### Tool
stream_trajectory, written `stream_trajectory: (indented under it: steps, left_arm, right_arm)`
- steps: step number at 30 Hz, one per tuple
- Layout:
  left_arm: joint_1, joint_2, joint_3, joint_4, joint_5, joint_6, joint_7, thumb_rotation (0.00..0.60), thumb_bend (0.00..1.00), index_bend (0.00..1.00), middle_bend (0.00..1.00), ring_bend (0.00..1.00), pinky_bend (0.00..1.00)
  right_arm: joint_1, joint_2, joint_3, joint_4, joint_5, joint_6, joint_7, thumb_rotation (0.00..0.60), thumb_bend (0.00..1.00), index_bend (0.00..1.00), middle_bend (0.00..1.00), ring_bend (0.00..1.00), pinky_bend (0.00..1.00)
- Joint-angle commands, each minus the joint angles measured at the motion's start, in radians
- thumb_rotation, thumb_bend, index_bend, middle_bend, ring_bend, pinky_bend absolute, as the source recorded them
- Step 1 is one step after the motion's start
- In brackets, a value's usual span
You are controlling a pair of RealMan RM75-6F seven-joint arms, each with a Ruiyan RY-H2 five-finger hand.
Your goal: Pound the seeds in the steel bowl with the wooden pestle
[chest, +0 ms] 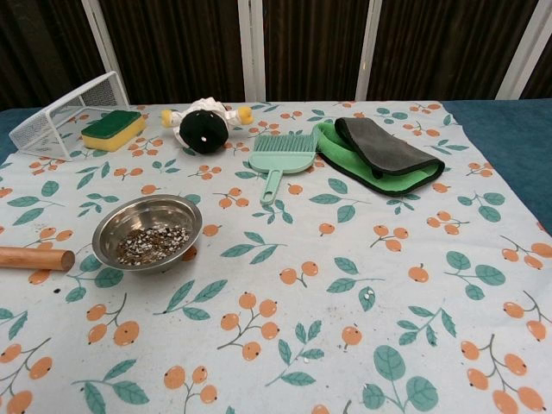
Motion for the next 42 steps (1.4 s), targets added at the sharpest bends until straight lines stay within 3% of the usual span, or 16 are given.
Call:
stream_trajectory:
  steps: [1, 24, 29, 33, 36, 42]
  left_arm:
    - [-0.001, -0.001, 0.000, 0.000, 0.000, -0.002, 0.003, 0.600, 0.10, 0.00, 0.00, 0.00, 0.00]
    - [-0.009, 0.007, 0.002, -0.004, -0.003, -0.032, 0.023, 0.600, 0.10, 0.00, 0.00, 0.00, 0.00]
    - [-0.032, 0.012, 0.001, -0.009, -0.009, -0.076, 0.039, 0.600, 0.12, 0.05, 0.02, 0.00, 0.00]
    - [-0.067, 0.018, -0.003, -0.005, -0.021, -0.135, 0.082, 0.600, 0.16, 0.17, 0.09, 0.00, 0.00]
    - [-0.097, 0.014, -0.010, 0.002, -0.042, -0.184, 0.130, 0.600, 0.20, 0.26, 0.21, 0.00, 0.00]
    - [-0.169, -0.018, -0.035, 0.030, -0.120, -0.302, 0.216, 0.600, 0.26, 0.34, 0.34, 0.00, 0.00]
  right_arm:
    - [0.000, 0.000, 0.001, 0.000, 0.001, 0.000, 0.002, 0.600, 0.32, 0.00, 0.00, 0.00, 0.00]
    - [0.000, -0.001, 0.003, -0.001, 0.008, -0.002, 0.010, 0.600, 0.32, 0.00, 0.00, 0.00, 0.00]
    - [0.000, 0.000, 0.002, -0.002, 0.006, -0.002, 0.015, 0.600, 0.32, 0.00, 0.00, 0.00, 0.00]
    - [0.002, 0.001, 0.002, -0.003, 0.009, -0.006, 0.018, 0.600, 0.32, 0.00, 0.00, 0.00, 0.00]
    - [0.003, 0.002, 0.002, -0.003, 0.010, -0.008, 0.019, 0.600, 0.32, 0.00, 0.00, 0.00, 0.00]
    - [0.003, 0.000, 0.003, -0.004, 0.012, -0.009, 0.018, 0.600, 0.32, 0.00, 0.00, 0.00, 0.00]
